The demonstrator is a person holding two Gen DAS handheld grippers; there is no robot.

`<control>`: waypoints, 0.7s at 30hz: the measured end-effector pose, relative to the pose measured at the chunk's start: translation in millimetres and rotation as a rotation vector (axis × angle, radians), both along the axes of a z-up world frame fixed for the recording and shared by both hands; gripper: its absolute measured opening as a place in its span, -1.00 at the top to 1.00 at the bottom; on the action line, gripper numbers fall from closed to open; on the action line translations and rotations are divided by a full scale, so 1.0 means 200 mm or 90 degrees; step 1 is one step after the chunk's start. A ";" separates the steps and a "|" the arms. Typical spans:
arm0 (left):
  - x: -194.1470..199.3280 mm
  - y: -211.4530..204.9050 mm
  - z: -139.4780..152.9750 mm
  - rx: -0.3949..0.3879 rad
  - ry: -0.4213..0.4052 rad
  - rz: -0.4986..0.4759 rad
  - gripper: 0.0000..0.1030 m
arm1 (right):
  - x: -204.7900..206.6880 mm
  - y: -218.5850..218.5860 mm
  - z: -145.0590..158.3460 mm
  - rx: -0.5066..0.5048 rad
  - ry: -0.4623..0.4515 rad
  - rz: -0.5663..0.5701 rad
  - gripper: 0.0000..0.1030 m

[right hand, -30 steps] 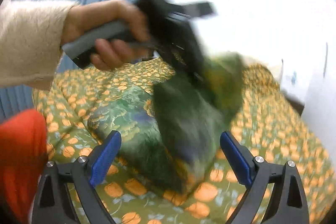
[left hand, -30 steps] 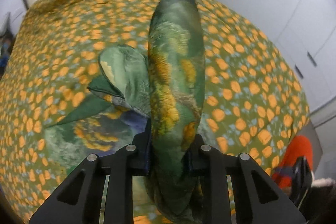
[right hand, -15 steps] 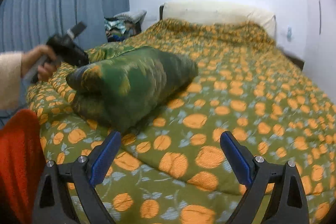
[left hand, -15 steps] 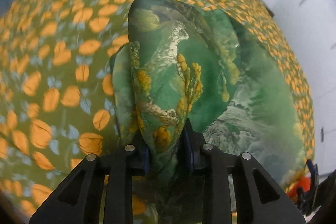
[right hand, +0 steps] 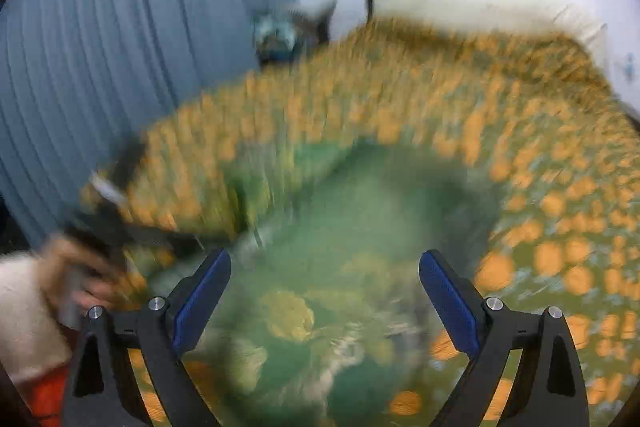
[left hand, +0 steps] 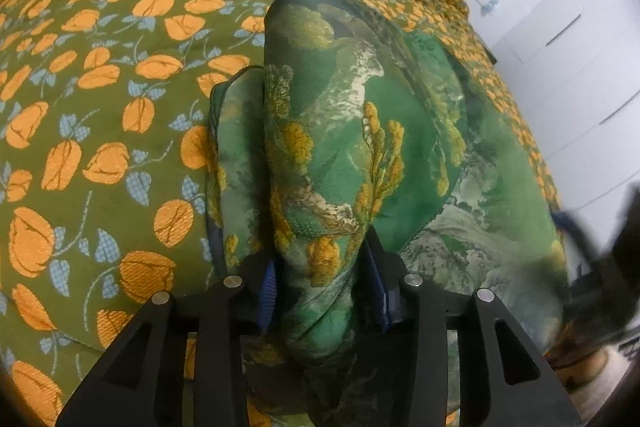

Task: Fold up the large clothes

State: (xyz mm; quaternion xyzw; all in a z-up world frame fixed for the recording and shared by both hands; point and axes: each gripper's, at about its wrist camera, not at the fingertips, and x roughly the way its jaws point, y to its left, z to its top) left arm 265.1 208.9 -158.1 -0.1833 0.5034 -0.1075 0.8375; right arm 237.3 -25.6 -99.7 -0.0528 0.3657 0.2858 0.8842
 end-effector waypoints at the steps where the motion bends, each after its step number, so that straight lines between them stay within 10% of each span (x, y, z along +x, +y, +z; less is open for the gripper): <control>1: 0.01 0.00 -0.03 -0.002 0.006 -0.002 0.20 | 0.02 0.07 -0.14 -0.047 0.023 0.006 -1.00; 3: 0.00 0.00 -0.11 -0.015 0.010 -0.003 0.17 | 0.00 0.16 -0.38 -0.151 0.010 -0.012 -1.00; 7: 0.01 0.02 -0.12 -0.048 0.001 0.013 0.11 | -0.03 0.13 -0.42 -0.142 -0.009 -0.019 -1.00; 14: -0.08 0.13 0.01 -0.129 -0.001 0.018 -0.15 | 0.19 0.06 -0.02 -0.071 0.085 -0.001 -0.99; 21: -0.18 0.03 0.06 -0.036 -0.006 0.018 -0.18 | 0.60 0.26 0.11 -0.038 0.103 -0.084 -1.00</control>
